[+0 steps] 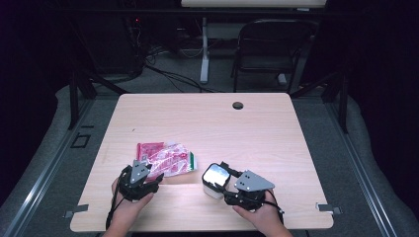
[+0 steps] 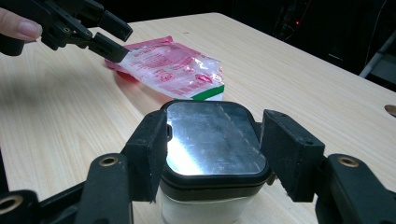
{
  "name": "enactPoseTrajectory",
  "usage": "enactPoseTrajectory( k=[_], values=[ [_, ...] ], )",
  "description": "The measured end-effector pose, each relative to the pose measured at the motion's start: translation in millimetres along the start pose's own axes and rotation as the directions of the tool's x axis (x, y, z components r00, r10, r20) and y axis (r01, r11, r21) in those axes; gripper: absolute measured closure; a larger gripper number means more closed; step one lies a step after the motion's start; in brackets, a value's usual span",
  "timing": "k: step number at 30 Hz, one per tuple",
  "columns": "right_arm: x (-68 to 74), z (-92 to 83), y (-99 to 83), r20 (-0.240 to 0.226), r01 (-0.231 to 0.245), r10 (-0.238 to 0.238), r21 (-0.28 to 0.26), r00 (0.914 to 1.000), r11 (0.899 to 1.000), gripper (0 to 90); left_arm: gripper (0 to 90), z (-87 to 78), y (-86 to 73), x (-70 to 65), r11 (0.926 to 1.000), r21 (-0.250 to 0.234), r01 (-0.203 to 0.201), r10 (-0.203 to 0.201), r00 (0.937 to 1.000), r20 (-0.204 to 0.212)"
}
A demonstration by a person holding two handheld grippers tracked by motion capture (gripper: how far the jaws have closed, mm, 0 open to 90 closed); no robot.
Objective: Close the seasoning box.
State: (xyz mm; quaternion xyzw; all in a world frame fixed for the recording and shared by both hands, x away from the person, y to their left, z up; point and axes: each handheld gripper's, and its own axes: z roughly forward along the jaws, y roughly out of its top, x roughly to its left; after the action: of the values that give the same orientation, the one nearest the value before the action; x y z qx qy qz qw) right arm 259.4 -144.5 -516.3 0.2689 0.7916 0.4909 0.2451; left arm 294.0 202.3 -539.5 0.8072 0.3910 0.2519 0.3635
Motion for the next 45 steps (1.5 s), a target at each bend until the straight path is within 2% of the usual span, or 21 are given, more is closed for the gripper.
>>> enactPoseTrajectory(
  k=[9, 22, 29, 33, 37, 45],
  values=[
    [-3.3, -1.7, 0.2, 0.016, -0.013, 0.013, -0.006, 0.9998, 1.0, 42.0, 44.7, -0.3, -0.4, 1.3, 1.0, -0.003, 0.004, -0.004, 1.0, -0.003],
    [-18.1, -9.8, 0.6, 0.041, -0.078, 0.079, -0.027, 0.996, 0.997, 42.0, 44.7, -1.9, -1.4, 5.1, 0.9998, -0.01, 0.018, -0.019, 0.9998, -0.012],
    [-30.1, -17.6, 0.7, 0.078, -0.114, 0.117, -0.042, 0.99, 0.993, 42.0, 44.7, -3.6, -1.7, 8.0, 0.9997, -0.011, 0.023, -0.023, 0.9996, -0.018],
    [-40.1, -26.0, 2.7, 0.102, -0.144, 0.15, -0.062, 0.9834, 0.988, 42.0, 44.6, -4.7, -2.2, 10.6, 0.9994, -0.016, 0.031, -0.031, 0.9992, -0.024],
    [-53.9, -34.8, 1.9, 0.123, -0.186, 0.191, -0.056, 0.9739, 0.981, 42.0, 44.6, -6.3, -2.9, 14.2, 0.9991, -0.016, 0.04, -0.041, 0.9987, -0.032],
    [-83.6, -50.6, -10.4, 0.205, -0.259, 0.263, -0.046, 0.9426, 0.965, 42.1, 44.7, -8.4, -5.2, 22.1, 0.9975, -0.026, 0.065, -0.067, 0.9964, -0.052]
  ],
)
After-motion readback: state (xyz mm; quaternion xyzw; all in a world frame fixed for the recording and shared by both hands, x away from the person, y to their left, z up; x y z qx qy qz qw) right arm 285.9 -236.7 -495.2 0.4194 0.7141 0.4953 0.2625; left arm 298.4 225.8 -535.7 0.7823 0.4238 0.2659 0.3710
